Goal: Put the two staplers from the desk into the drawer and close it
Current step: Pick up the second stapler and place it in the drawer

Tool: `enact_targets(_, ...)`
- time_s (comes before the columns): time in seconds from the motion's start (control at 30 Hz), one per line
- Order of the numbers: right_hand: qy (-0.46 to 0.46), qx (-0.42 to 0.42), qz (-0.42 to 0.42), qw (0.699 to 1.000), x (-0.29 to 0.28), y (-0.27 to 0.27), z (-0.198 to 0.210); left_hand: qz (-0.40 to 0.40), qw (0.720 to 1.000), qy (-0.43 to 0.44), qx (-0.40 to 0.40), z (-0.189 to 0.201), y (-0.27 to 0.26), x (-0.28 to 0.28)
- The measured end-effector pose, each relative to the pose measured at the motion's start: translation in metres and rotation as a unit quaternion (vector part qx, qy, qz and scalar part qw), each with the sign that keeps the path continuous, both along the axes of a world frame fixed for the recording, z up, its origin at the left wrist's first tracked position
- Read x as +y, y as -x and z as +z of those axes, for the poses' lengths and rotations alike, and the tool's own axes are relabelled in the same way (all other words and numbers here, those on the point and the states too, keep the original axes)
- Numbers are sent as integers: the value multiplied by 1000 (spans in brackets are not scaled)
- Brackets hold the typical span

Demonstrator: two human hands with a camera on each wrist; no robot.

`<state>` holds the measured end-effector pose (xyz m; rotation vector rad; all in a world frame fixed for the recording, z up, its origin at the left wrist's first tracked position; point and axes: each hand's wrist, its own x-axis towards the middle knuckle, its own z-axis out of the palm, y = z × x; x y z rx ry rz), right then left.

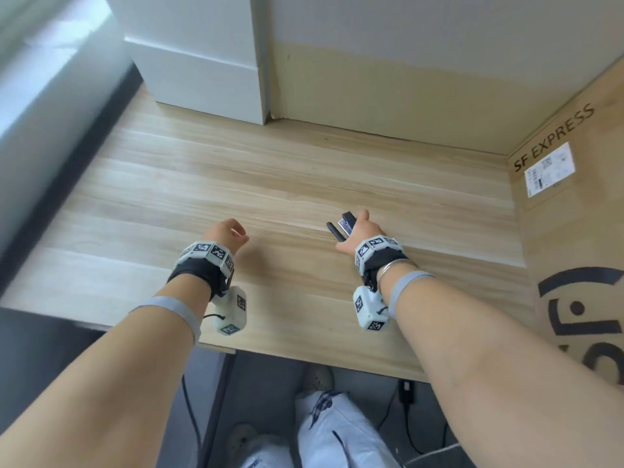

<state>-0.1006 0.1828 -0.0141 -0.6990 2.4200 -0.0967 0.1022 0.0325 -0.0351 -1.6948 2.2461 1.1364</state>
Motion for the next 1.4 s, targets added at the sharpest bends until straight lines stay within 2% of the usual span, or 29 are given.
enact_targets(0.2,88,-61,53,993,-22,-89,9,35,999,26,-3,9,-78,4)
enact_targets(0.33,97,-128,111,981,-37,-154,8,79,996,42,-9,10,-143,9)
enact_targets(0.6,81,-187,262,943,-50,-282,-8,142,989,36,-33,-9,-266,25)
enact_targets(0.77,1,-220,328,919,-46,-350,-49,176,983,16,-55,-41,-321,45)
enact_targets(0.83,-21,-234,303,924,-43,-367,-73,184,981,-2,-64,-58,-338,52)
enact_targets(1.0,-59,-261,170,948,-32,-397,-124,191,978,-30,-81,-100,-365,63)
enact_targets(1.1,-71,-262,135,953,-31,-406,-148,189,977,-46,-82,-124,-374,67)
enact_targets(1.4,-95,-294,-49,950,-32,-419,-208,180,976,-78,-90,-178,-383,71)
